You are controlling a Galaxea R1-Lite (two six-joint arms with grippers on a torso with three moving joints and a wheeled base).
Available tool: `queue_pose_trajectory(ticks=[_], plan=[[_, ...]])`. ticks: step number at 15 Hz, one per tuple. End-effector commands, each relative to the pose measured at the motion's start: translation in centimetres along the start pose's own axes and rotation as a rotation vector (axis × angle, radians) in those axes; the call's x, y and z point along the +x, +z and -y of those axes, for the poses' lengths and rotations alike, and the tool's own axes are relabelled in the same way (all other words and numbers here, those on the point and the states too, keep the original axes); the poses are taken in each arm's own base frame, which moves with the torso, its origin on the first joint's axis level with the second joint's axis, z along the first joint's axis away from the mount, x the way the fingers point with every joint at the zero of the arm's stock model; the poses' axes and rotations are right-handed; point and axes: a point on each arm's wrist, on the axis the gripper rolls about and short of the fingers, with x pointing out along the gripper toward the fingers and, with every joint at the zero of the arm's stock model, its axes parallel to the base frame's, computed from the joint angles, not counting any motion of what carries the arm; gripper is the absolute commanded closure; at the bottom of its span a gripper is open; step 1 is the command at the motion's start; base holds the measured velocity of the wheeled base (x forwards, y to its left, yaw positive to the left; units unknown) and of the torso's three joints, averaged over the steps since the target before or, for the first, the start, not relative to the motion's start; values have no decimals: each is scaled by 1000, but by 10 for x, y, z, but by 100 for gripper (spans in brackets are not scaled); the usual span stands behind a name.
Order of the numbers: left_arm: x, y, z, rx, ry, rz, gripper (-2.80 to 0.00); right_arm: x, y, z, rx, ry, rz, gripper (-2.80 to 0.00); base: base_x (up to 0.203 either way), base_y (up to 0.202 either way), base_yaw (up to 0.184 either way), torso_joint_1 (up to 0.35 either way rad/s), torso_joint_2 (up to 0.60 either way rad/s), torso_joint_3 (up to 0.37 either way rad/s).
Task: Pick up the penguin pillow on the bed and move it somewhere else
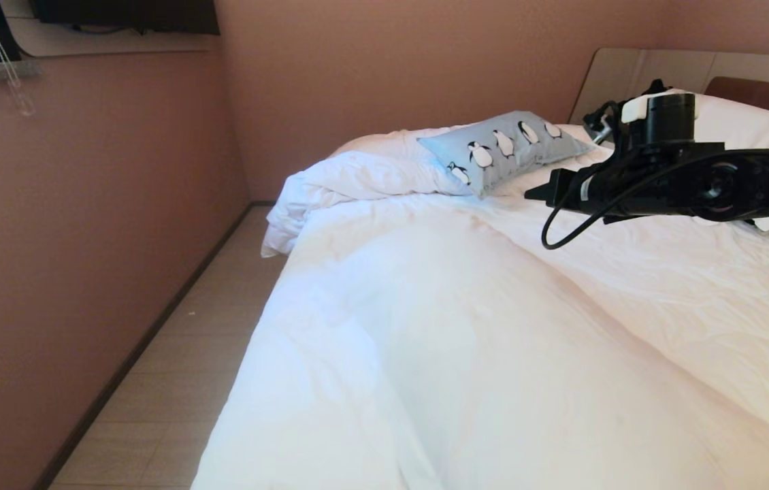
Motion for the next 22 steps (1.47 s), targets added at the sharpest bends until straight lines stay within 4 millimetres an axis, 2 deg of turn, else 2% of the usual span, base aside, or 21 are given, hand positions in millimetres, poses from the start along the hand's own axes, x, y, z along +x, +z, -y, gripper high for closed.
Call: queue_pose_trajectory(ticks=[1, 7, 11, 12, 14, 16, 18, 20, 22], plan=[[0, 0, 0, 0, 1, 0, 0, -30, 14, -8, -7, 15, 48, -280, 0, 0, 0, 0, 0, 0], [0, 0, 0, 0, 1, 0, 0, -80, 21, -41, -30, 89, 90, -280, 0, 0, 0, 0, 0, 0], [0, 0, 0, 0, 1, -1, 0, -127, 17, -62, -54, 151, 119, -280, 0, 0, 0, 0, 0, 0], [0, 0, 0, 0, 1, 0, 0, -139, 17, -64, -56, 159, 131, 0, 0, 0, 0, 0, 0, 0], [0, 0, 0, 0, 1, 0, 0, -156, 16, -65, -54, 155, 146, 0, 0, 0, 0, 0, 0, 0], [0, 0, 0, 0, 1, 0, 0, -159, 11, -62, -43, 69, 147, 0, 0, 0, 0, 0, 0, 0], [0, 0, 0, 0, 1, 0, 0, -171, 8, -60, -27, 4, 168, 0, 0, 0, 0, 0, 0, 0], [0, 0, 0, 0, 1, 0, 0, -202, 6, -60, 29, 10, 209, 0, 0, 0, 0, 0, 0, 0], [0, 0, 0, 0, 1, 0, 0, -240, -5, -58, 78, 13, 234, 0, 0, 0, 0, 0, 0, 0]])
